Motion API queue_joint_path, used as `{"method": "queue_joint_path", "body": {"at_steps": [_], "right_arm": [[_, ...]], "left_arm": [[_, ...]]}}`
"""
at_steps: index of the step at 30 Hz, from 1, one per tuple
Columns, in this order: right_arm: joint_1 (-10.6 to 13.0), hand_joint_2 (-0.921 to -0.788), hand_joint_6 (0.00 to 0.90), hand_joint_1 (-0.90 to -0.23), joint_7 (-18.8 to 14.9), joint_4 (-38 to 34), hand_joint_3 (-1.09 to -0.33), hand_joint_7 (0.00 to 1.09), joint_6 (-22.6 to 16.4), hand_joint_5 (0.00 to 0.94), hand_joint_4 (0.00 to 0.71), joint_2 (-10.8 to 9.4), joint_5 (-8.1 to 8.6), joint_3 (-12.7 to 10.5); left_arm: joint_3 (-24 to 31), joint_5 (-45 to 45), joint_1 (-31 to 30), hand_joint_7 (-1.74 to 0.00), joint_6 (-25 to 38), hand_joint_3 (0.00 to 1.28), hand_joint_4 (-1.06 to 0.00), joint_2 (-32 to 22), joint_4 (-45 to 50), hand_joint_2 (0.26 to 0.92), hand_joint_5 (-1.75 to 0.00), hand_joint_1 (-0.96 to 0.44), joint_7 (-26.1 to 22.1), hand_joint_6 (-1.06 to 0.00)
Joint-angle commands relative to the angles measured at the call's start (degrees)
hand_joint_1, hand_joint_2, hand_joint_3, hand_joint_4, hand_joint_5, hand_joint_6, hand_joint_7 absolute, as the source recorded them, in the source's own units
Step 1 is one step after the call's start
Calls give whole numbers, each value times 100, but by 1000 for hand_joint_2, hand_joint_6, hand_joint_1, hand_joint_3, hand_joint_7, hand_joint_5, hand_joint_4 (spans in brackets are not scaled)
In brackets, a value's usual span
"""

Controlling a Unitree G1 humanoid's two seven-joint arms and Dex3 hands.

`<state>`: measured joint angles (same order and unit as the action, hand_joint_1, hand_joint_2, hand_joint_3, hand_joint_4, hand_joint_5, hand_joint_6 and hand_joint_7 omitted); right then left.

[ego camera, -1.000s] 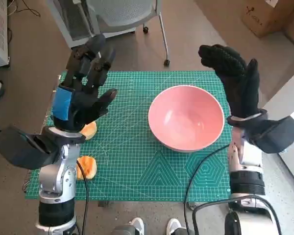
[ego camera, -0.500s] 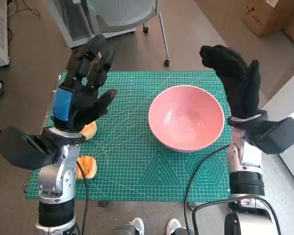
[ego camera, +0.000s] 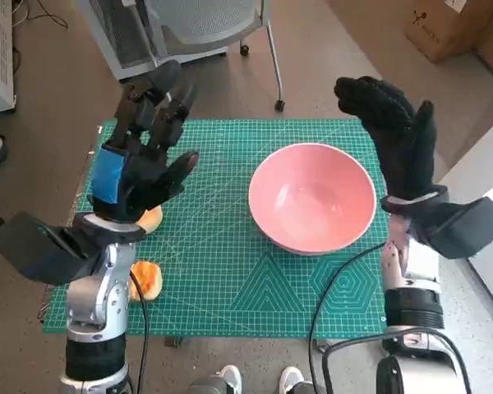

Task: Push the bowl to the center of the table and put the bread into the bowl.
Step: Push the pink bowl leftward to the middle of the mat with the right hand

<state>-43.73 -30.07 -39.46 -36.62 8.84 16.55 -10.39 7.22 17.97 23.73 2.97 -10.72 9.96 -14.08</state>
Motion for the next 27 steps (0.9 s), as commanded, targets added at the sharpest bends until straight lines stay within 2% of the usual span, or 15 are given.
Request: {"method": "queue_joint_path", "body": {"at_steps": [1, 5, 11, 15, 23, 27], "right_arm": [[137, -921, 321, -593, -18, -44, -602, 2, 57, 0, 208, 28, -31, 15], [124, -921, 321, -592, -93, -149, -603, 2, 38, 0, 207, 82, 39, -42], [13, -921, 318, -593, -294, -696, -601, 0, -61, 0, 192, 317, 169, -281], [-102, -921, 301, -597, -295, -1157, -607, 0, -172, 0, 156, 480, 153, -422], [-243, -921, 270, -603, 356, -2203, -630, 0, -516, 0, 119, 857, -236, -578], [-253, -921, 266, -595, 859, -2647, -639, 0, -573, 1, 117, 983, -491, -561]], "left_arm": [[-29, -76, -49, -579, -79, 308, -101, -19, 67, 851, -203, -488, -36, 1], [-25, -84, -58, -577, -95, 309, -99, -19, 51, 850, -204, -488, -44, 1], [-2, -75, -92, -576, -118, 311, -98, -21, 65, 849, -206, -488, -58, 1], [24, -60, -92, -577, -135, 313, -96, -27, 38, 848, -208, -487, -68, 1], [34, -78, -107, -603, -158, 316, -95, -3, 23, 847, -213, -480, -32, 1], [29, -92, -122, -608, -170, 317, -95, 2, 34, 847, -214, -480, -14, 1]]}}
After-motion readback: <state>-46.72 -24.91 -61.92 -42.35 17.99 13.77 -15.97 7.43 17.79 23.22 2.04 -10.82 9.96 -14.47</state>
